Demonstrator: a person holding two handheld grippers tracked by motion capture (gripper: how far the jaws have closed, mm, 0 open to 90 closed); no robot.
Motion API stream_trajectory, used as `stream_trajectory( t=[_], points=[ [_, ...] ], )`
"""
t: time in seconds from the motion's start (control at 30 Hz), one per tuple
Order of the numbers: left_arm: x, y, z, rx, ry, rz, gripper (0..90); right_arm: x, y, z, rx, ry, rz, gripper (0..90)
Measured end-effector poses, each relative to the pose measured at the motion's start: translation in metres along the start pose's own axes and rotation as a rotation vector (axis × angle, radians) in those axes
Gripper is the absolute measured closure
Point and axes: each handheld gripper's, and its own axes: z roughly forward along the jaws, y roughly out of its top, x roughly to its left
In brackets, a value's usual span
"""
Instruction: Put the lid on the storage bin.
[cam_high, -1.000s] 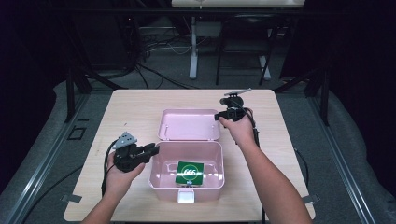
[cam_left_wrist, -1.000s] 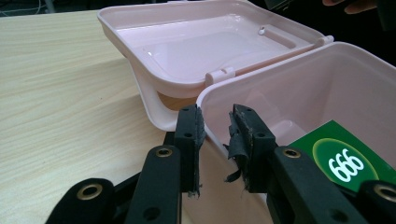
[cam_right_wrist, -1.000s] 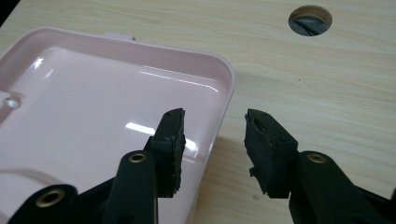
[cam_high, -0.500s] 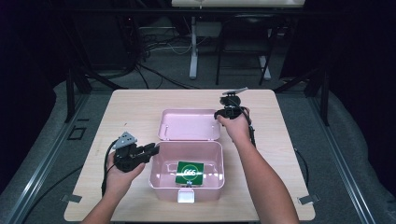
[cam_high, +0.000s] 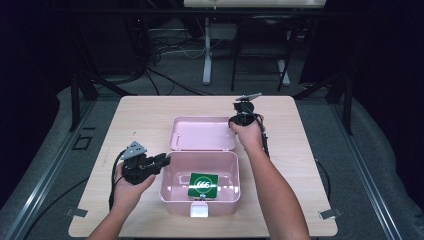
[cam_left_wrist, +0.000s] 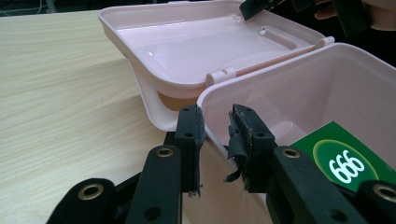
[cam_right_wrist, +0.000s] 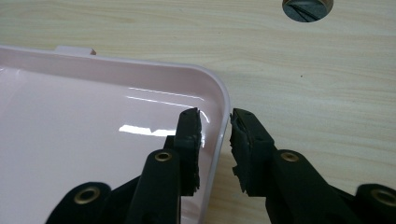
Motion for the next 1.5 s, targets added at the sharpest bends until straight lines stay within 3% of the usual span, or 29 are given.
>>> stream_trajectory(
  t=[0.2, 0.47, 0.93, 1.13, 1.5],
  points=[
    [0.0, 0.0, 0.0, 0.002, 0.002, -0.001, 73.1, 0.001, 0.0, 0.0, 0.011, -0.007, 0.0, 81.1],
    [0.0, 0.0, 0.001, -0.002, 0.002, -0.013, 73.4, 0.001, 0.002, -0.006, -0.011, -0.002, -0.001, 82.3],
    [-0.001, 0.0, 0.001, -0.003, 0.005, -0.017, 73.6, 0.008, 0.008, -0.039, -0.127, 0.022, -0.003, 84.7],
    [-0.001, 0.0, 0.001, -0.004, 0.007, -0.018, 74.0, 0.013, 0.009, -0.052, -0.173, 0.014, -0.039, 85.3],
    [0.0, 0.0, 0.001, -0.007, 0.006, -0.02, 74.0, 0.016, 0.01, -0.069, -0.201, 0.029, -0.059, 85.8]
  ],
)
